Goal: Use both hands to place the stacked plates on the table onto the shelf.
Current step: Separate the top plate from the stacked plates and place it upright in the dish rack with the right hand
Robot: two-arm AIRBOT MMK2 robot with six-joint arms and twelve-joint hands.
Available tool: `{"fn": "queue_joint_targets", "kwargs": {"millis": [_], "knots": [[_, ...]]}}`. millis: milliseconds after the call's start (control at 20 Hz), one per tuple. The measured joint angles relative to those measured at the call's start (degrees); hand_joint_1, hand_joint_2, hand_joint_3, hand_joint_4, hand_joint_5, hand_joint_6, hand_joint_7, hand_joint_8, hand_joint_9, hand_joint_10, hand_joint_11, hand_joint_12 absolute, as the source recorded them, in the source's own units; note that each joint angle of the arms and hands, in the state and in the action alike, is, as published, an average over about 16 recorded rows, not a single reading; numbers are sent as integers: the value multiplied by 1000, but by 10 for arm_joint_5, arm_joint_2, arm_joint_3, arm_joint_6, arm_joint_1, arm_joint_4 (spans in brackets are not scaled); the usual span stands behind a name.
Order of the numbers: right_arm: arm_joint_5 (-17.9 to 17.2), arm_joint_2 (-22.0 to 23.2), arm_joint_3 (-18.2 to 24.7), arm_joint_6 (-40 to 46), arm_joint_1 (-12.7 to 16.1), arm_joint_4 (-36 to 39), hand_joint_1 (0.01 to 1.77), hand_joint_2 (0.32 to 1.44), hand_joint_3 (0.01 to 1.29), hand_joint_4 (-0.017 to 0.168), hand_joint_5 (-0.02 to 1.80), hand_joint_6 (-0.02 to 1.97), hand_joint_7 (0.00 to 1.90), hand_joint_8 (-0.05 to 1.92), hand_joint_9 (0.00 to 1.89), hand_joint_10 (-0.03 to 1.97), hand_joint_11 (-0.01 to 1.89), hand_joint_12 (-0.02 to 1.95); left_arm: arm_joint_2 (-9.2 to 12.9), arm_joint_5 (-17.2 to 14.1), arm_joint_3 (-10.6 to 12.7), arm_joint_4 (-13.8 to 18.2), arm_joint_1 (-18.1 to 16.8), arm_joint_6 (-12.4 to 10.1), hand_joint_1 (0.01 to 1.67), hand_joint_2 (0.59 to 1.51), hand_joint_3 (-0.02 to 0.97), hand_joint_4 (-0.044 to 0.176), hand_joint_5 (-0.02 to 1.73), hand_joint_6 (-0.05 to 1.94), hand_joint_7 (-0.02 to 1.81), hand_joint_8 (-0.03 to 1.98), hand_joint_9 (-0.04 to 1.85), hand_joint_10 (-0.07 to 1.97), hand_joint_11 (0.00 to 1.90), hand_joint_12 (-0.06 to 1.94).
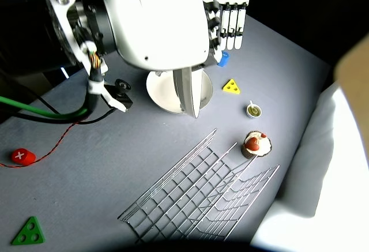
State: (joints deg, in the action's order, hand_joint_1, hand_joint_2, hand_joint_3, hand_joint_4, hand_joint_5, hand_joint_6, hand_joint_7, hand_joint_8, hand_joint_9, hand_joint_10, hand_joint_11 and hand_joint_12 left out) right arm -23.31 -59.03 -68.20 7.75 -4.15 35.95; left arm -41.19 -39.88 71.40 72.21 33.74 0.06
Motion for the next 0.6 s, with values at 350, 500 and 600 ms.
{"fn": "queue_joint_targets", "kwargs": {"millis": [350, 500, 600], "knots": [[61, -2, -41, 16, 19, -50, 1485, 916, 11, -5, 912, 1006, 1045, 604, 1130, 702, 1006, 1325, 0, 0, 0, -1, 0, 0, 103, 947, 4, 8, 65, 11, 73, 12, 84, 5, 76, 11], [83, -5, -56, 12, 26, -73, 1485, 919, 12, -6, 914, 1007, 1044, 599, 1120, 713, 1011, 1323, 0, 0, 0, -2, 0, 0, 105, 948, 4, 8, 60, 12, 72, 12, 77, 5, 73, 11], [94, -6, -66, 9, 31, -87, 1486, 922, 12, -7, 915, 1007, 1040, 609, 1112, 726, 1012, 1323, 0, 0, 0, -3, 0, 0, 106, 948, 3, 8, 57, 12, 71, 12, 73, 4, 68, 10]]}}
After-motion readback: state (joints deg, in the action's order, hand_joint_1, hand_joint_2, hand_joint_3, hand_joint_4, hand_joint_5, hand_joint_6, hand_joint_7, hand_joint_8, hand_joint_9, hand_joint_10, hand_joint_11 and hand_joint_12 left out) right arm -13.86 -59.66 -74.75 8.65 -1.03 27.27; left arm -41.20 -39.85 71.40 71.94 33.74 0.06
